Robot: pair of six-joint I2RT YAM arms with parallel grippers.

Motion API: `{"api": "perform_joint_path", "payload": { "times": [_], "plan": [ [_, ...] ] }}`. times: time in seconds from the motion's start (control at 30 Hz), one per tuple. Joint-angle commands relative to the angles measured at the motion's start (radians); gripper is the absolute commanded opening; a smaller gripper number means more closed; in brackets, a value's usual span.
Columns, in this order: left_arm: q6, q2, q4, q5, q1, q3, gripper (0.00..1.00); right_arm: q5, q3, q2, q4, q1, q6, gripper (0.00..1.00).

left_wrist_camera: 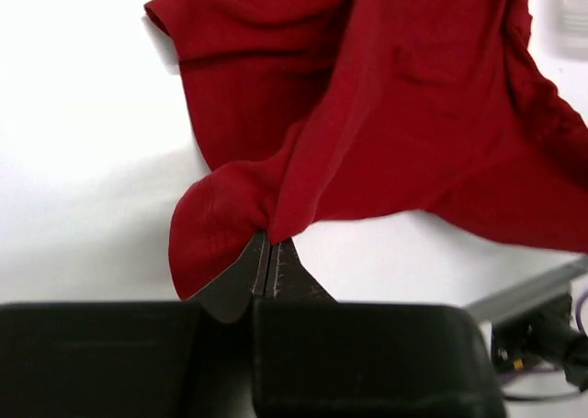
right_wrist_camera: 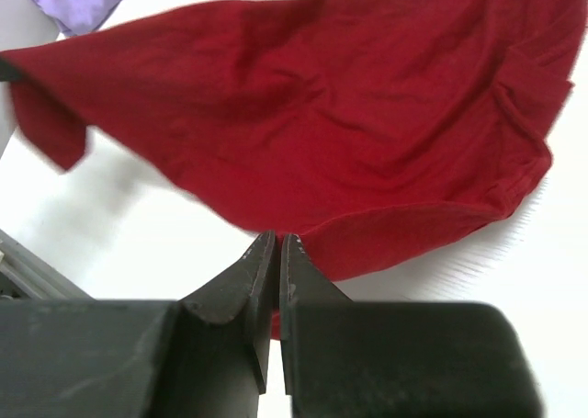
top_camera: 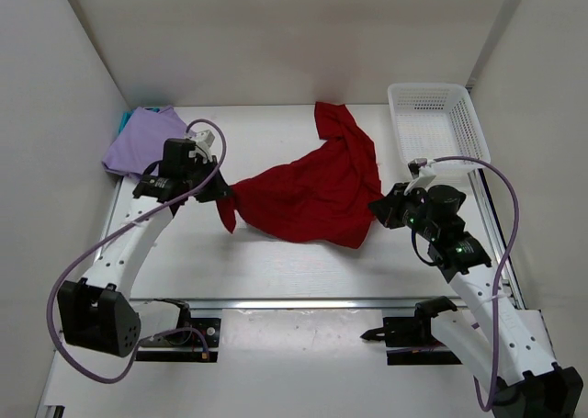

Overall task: Fold and stack the t-shirts
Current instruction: Flatten out the tshirt

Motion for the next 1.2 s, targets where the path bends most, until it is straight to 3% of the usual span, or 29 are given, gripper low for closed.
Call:
{"api": "perform_joint_path", "payload": {
  "times": [0.0, 0.1, 0.23, 0.4, 0.5, 0.57, 0.63, 0.7, 0.77, 0.87, 0.93, 1.1, 1.17],
  "plan": [
    [0.056, -0.017, -0.203, 0.042, 0.025, 0.034, 0.03, 0.016, 0.029, -0.001, 0.018, -0.004, -0.019, 0.0],
    [0.051, 0.067, -0.129, 0.075, 0.048, -0.019, 0.03, 0.028, 0.041, 0.019, 0.009, 0.002, -0.021, 0.0],
    [0.016, 0.259, 0.07, 0.121, 0.164, -0.093, 0.0, 0.035, 0.053, 0.029, -0.007, -0.004, -0.027, 0.0],
    [-0.025, 0.57, 0.135, -0.009, 0.229, 0.225, 0.0, 0.028, 0.07, 0.076, -0.022, -0.003, -0.026, 0.01],
    [-0.076, 0.628, 0.15, -0.041, 0.293, 0.394, 0.29, 0.004, 0.069, 0.101, -0.025, -0.004, -0.026, 0.0],
    [-0.111, 0.608, 0.2, -0.049, 0.318, 0.395, 0.67, 0.012, 0.067, 0.101, -0.029, -0.004, -0.026, 0.0],
    [-0.15, 0.533, 0.274, -0.052, 0.337, 0.318, 0.83, 0.001, 0.064, 0.11, -0.02, -0.003, -0.033, 0.0],
    [-0.162, 0.456, 0.312, -0.051, 0.322, 0.225, 0.81, 0.001, 0.061, 0.101, -0.016, 0.005, -0.033, 0.0],
    [-0.19, 0.351, 0.362, -0.084, 0.307, 0.108, 0.6, -0.007, 0.055, 0.099, -0.014, 0.008, -0.033, 0.0],
    [-0.291, 0.211, 0.507, -0.1, 0.31, -0.139, 0.45, -0.007, 0.053, 0.085, -0.011, 0.03, -0.03, 0.0],
    [-0.346, 0.163, 0.596, -0.106, 0.327, -0.292, 0.45, 0.001, 0.046, 0.079, -0.014, 0.036, -0.032, 0.0],
    [-0.38, 0.137, 0.604, -0.158, 0.414, -0.404, 0.47, 0.001, 0.049, 0.065, -0.007, 0.046, -0.033, 0.0],
    [-0.391, 0.131, 0.636, -0.167, 0.448, -0.444, 0.53, -0.005, 0.046, 0.07, -0.003, 0.05, -0.032, 0.0]
  ]
}}
